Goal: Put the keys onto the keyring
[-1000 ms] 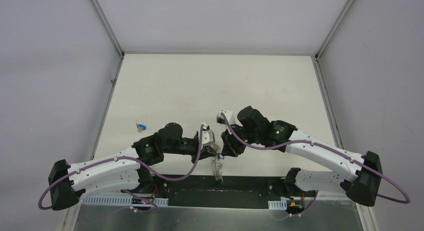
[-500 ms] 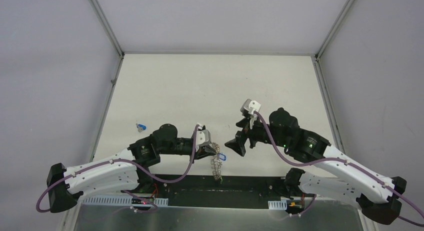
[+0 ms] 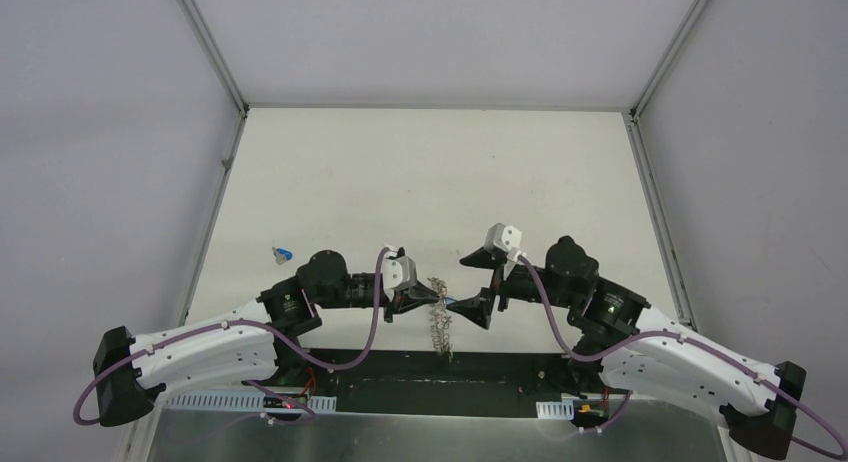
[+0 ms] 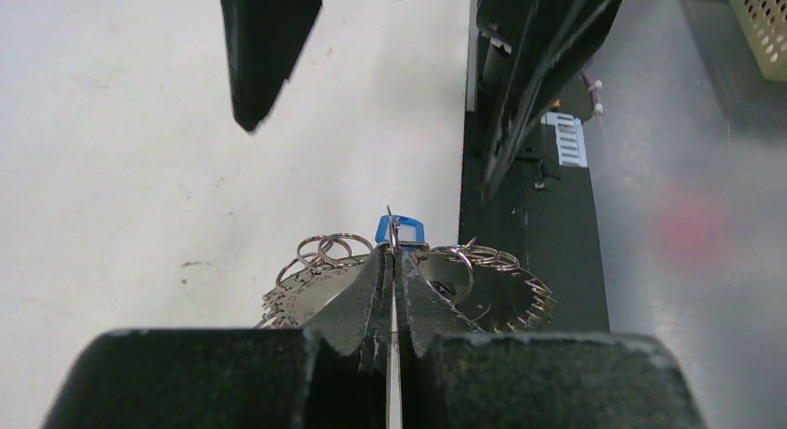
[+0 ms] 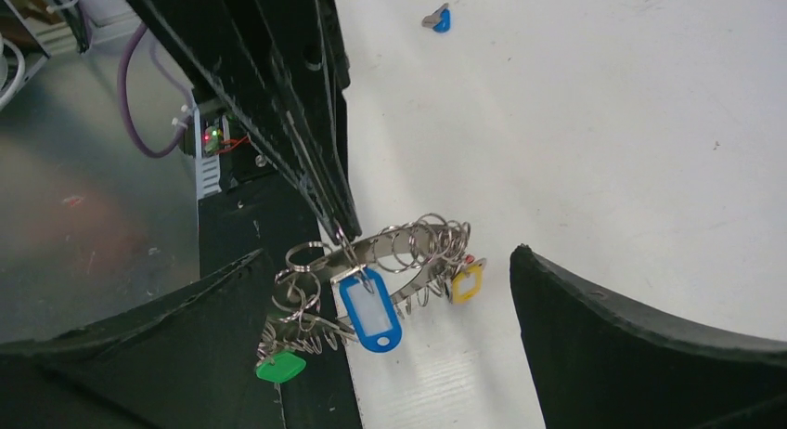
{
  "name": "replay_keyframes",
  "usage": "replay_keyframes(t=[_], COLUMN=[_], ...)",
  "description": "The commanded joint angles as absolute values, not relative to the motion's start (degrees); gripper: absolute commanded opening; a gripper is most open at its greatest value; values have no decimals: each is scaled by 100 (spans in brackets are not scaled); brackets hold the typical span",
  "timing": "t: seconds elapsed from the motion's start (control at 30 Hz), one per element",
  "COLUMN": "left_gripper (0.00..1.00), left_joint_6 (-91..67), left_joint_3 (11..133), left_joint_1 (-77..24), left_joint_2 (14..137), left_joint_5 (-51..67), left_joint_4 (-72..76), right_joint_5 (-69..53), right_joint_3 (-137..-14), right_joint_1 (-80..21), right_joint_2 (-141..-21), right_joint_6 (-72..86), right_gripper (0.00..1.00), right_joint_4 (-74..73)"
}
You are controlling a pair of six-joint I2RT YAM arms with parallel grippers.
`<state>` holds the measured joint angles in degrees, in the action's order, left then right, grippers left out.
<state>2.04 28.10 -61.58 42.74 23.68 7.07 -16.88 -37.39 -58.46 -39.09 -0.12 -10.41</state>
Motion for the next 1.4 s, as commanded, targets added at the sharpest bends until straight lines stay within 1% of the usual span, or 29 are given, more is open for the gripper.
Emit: replay_keyframes(t=[0.0, 0.07, 0.2, 0.23, 0.27, 0.3, 0.33, 0.37, 0.4, 0.53, 0.67, 0.8, 1.3, 1.37], left_gripper=[0, 0, 0, 0, 0, 0, 0, 0, 0, 0, 0, 0, 0, 0], left_joint_6=[131, 132, 123, 123, 112, 98, 92, 88, 88, 86, 87, 79, 70, 62], left_joint_3=[2809, 2812, 2812, 2817, 2821, 2821, 2821, 2819, 2821, 2821, 2821, 2821, 2856, 2856], left_joint_1=[-6240, -6241, -6245, -6241, -6240, -6245, -6242, -6240, -6240, -6241, -6241, -6242, -6242, -6243], left_joint_2=[4259, 4270, 4311, 4321, 4330, 4347, 4357, 4363, 4365, 4384, 4383, 4347, 4379, 4378], left_joint_5=[2434, 2482, 2522, 2525, 2534, 2539, 2548, 2551, 2552, 2539, 2538, 2532, 2570, 2583], left_joint_4=[1868, 1917, 1957, 1953, 1960, 1980, 2000, 2015, 2027, 2036, 2030, 2034, 2037, 2027], right_joint_5=[-2280, -2522, -2629, -2685, -2719, -2782, -2811, -2855, -2884, -2917, -2911, -2760, -2760, -2840], right_joint_3=[-3343, -3202, -3114, -3112, -3109, -3119, -3127, -3129, -3129, -3091, -3013, -2927, -2916, -2931], right_joint_1=[-5859, -5855, -5856, -5856, -5858, -5858, -5854, -5854, -5854, -5854, -5858, -5854, -5854, -5851], right_joint_2=[-3667, -3617, -3660, -3678, -3700, -3739, -3774, -3810, -3844, -3884, -3825, -3740, -3622, -3681], right_joint_6=[-330, -481, -545, -561, -581, -582, -581, -576, -582, -579, -610, -652, -651, -479], right_gripper=[100, 99, 81, 74, 64, 50, 41, 36, 33, 31, 31, 26, 26, 12], right_joint_4=[283, 445, 481, 485, 491, 484, 484, 490, 484, 482, 437, 361, 420, 455])
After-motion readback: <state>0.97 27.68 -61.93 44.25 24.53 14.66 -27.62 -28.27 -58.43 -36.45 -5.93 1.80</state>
